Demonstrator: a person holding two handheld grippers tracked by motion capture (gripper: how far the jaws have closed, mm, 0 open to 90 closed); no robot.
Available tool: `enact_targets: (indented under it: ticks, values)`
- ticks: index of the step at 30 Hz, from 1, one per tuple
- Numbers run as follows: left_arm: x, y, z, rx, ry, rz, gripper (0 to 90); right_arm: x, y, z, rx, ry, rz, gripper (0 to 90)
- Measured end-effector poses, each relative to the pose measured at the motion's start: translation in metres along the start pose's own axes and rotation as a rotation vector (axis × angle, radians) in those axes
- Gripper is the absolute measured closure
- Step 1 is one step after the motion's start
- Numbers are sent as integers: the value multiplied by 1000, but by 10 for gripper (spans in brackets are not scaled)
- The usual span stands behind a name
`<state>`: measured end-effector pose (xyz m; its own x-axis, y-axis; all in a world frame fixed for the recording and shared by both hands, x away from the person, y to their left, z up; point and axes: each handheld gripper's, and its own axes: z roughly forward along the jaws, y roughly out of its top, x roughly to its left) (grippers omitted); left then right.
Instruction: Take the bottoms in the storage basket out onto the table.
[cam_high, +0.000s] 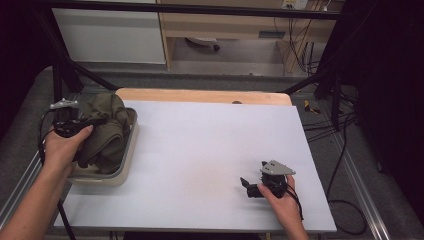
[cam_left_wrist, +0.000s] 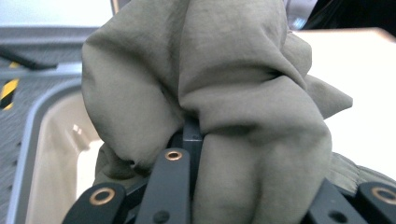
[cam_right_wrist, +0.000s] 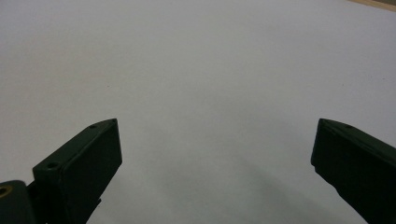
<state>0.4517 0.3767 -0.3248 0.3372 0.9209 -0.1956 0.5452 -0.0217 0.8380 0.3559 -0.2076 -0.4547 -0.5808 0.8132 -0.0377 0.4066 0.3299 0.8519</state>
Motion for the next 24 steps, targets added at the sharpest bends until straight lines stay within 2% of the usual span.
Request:
enact_targets:
  ticks: [2, 6, 9, 17, 20, 22, 24]
  values:
    - [-3, 7, -10, -36, -31, -29, 744, 0, 0, 0, -3, 1, 5, 25]
    - [-6, 14, -16, -53, -40, -19, 743, 0, 0, 1, -5, -2, 2, 25]
    - [-8, 18, -20, -69, -56, -27, 743, 1, 1, 2, -3, -6, 4, 25]
    - [-14, 29, -30, -84, -75, -22, 743, -1, 0, -1, -13, -22, 13, 27]
    - [-17, 35, -34, -87, -83, -14, 744, -3, 0, -1, -25, -16, 34, 27]
    - [-20, 43, -37, -93, -89, -15, 744, -6, 1, -2, -45, -14, 76, 28]
    - [-21, 46, -38, -97, -93, -22, 743, -6, 0, -3, -47, -21, 79, 28]
